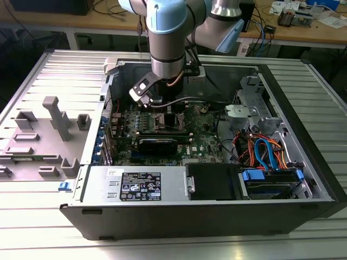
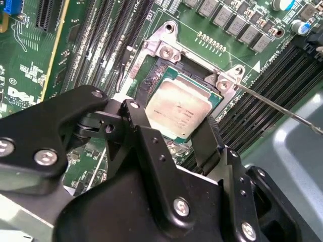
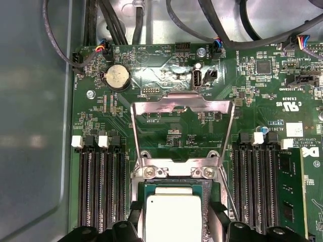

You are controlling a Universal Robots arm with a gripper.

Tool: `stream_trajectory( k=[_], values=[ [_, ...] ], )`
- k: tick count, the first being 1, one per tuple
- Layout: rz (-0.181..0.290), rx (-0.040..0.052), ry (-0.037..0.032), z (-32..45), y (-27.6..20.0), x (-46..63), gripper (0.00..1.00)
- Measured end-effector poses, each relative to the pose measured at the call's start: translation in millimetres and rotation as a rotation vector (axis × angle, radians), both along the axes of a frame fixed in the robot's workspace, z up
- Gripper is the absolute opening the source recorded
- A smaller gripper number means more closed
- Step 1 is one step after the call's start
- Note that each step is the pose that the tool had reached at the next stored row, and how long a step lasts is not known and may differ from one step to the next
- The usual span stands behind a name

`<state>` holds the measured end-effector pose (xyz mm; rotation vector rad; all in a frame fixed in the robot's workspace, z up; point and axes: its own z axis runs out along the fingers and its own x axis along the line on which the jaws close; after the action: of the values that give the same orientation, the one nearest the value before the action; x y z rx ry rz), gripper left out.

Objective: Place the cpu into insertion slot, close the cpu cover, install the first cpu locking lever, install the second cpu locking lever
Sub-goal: 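Place the cpu into insertion slot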

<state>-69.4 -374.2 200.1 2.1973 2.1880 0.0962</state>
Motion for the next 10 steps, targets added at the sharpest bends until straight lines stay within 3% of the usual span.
stream_trajectory(
  k=[3,4,7,10],
  values=[
    [0.000,-0.0003,0.0003,0.1,-0.1,0.5,0.60],
    [0.000,-0.0003,0.0003,0.1,-0.1,0.5,0.54],
    [0.000,0.0000,0.0002,0.0,-0.2,0.6,0.54],
    [0.000,-0.0070,0.0002,0.0,-0.3,0.6,0.54]
  ],
)
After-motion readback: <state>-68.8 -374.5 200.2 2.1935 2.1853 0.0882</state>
